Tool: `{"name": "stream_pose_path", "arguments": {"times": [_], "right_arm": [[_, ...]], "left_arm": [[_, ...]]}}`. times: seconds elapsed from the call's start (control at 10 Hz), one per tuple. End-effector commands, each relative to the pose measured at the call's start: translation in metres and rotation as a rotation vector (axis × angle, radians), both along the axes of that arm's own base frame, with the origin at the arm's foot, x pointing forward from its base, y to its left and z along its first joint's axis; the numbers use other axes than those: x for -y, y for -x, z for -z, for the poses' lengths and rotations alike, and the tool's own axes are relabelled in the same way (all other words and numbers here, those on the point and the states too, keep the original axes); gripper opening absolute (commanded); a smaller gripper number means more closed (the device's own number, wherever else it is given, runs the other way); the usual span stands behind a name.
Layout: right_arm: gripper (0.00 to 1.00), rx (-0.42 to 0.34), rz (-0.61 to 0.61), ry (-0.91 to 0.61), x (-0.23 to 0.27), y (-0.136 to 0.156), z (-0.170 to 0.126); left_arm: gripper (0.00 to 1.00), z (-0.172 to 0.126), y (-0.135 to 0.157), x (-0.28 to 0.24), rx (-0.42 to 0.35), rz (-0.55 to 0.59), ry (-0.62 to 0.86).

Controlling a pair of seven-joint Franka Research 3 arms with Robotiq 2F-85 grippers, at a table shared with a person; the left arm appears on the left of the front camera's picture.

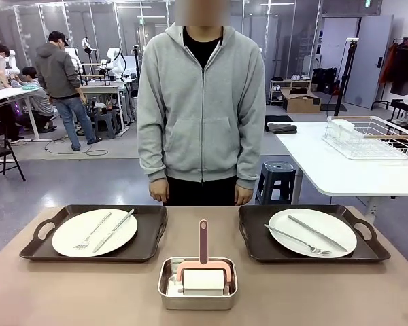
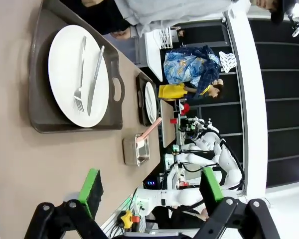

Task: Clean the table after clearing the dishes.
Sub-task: When the left (or right) Handle tray is removed, use the left hand (or right hand) to clean the left (or right) side of the table with the Lint Roller.

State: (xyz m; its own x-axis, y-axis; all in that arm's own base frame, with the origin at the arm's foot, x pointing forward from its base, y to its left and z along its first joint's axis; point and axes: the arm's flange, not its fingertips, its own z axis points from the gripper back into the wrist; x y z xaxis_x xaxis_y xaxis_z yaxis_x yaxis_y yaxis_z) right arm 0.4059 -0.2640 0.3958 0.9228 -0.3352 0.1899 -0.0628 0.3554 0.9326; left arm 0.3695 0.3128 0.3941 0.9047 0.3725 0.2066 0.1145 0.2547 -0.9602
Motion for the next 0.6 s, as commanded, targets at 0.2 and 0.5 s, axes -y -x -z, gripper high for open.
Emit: {"name": "stream_pose_path", "arguments": {"times": [0.2, 0.5], "right_arm": [[1.0, 0.032, 0.07, -0.033, 0.0121, 0.0186, 0.0085], [1.0, -0.001, 0.048, -0.019, 0.0131, 0.0117, 0.0044]], "left_arm": [[1.0, -0.0176, 0.0191, -0.0039, 0.036, -0.081, -0.031], [1.0, -0.011, 0.0123, -0.0105, 0.021, -0.039, -0.009]]}}
